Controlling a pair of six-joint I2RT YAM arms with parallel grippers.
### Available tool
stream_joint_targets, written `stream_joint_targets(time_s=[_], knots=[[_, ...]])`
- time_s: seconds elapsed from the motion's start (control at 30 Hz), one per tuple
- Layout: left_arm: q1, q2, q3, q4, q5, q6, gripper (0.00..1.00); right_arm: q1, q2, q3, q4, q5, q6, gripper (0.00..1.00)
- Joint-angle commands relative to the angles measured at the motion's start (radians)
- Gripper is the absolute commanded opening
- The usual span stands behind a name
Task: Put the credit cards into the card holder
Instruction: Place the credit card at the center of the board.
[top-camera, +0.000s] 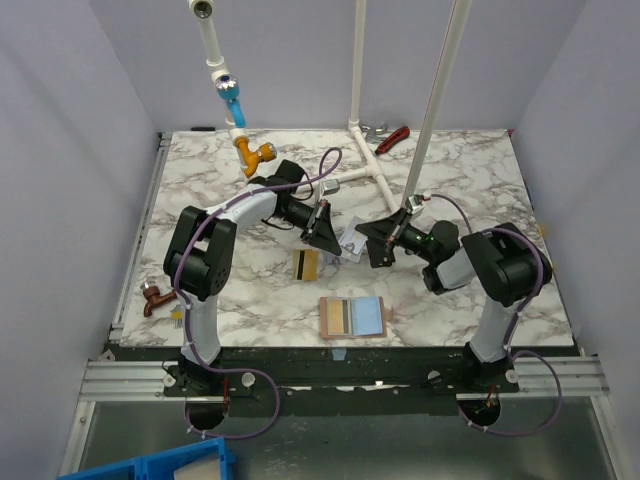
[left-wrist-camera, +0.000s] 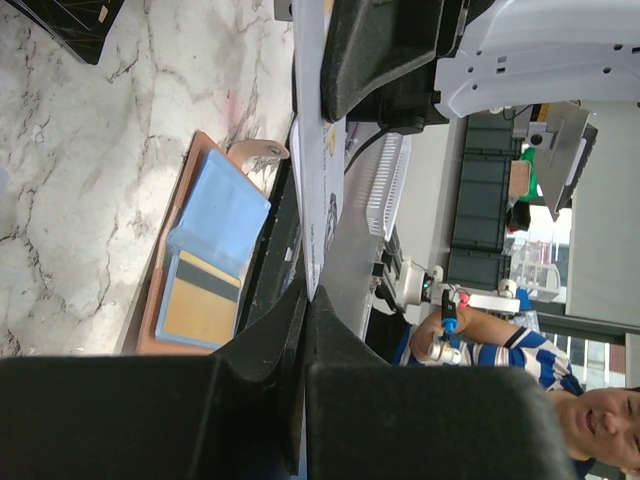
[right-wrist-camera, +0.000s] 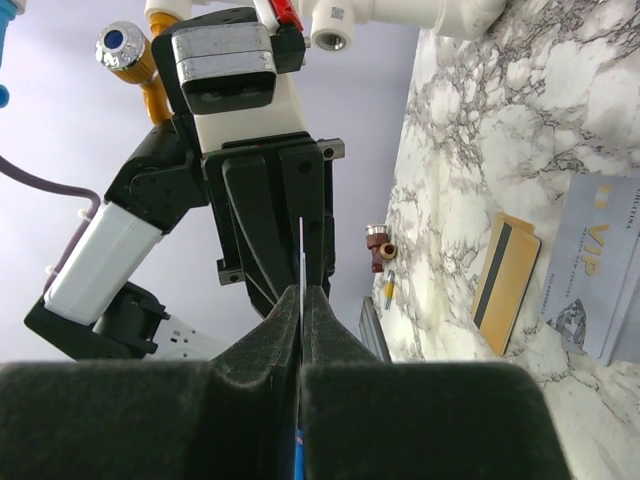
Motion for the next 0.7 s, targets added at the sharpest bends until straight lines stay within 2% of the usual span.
stream_joint_targets(time_s=[0.0, 0.23, 0.43, 0.67], knots=[[0.002, -0.033, 0.003, 0.042, 0.035, -0.002, 0.0, 0.014, 0.04, -0.01, 0.096, -0.09, 0.009, 0.05], [0.025, -0.052, 0.003, 0.024, -0.071, 0.013, 0.0, -0.012, 0.055, -0.04, 0.078, -0.135, -0.011, 0.09], [0.027, -0.057, 0.017, -0.038, -0.301, 0.058, 0.0, -0.018, 0.053, -0.038, 0.089, -0.16, -0.005, 0.1], [0.027, -0.063, 0.022, -0.044, -0.331, 0.064, 0.0, -0.022, 0.056, -0.043, 0.094, -0.166, 0.001, 0.11]])
